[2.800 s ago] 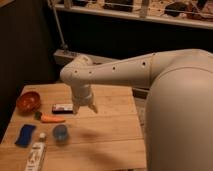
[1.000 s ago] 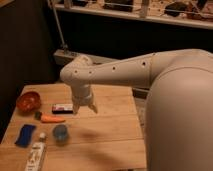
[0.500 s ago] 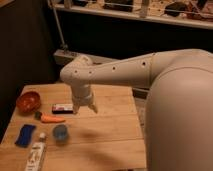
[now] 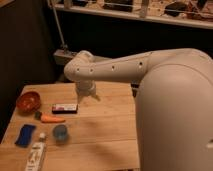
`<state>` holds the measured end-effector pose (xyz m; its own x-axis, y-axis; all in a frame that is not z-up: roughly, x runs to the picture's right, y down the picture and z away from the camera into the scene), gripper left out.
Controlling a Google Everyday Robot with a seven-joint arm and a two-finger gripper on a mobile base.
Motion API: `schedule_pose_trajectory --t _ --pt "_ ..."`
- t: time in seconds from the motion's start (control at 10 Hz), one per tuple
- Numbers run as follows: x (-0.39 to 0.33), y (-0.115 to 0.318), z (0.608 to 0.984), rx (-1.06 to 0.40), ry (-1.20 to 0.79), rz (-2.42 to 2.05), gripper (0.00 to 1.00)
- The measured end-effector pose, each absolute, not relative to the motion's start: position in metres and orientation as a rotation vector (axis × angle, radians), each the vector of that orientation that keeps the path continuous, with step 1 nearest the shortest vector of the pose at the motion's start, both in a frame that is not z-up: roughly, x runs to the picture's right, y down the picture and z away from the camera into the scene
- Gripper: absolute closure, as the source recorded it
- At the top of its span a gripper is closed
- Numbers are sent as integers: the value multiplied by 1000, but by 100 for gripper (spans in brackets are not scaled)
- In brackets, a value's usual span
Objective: Push the ceramic bowl across the table
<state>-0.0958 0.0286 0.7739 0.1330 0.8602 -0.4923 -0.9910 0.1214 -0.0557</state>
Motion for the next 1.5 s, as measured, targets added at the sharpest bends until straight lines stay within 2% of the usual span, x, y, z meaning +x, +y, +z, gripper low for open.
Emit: schedule_pose_trajectory --t 0.7,1.2,1.5 --pt "-139 -47 873 -324 441 1247 35" --pt "-206 -76 912 -324 440 1163 35" --pt "-241 -75 919 -359 416 1118 35"
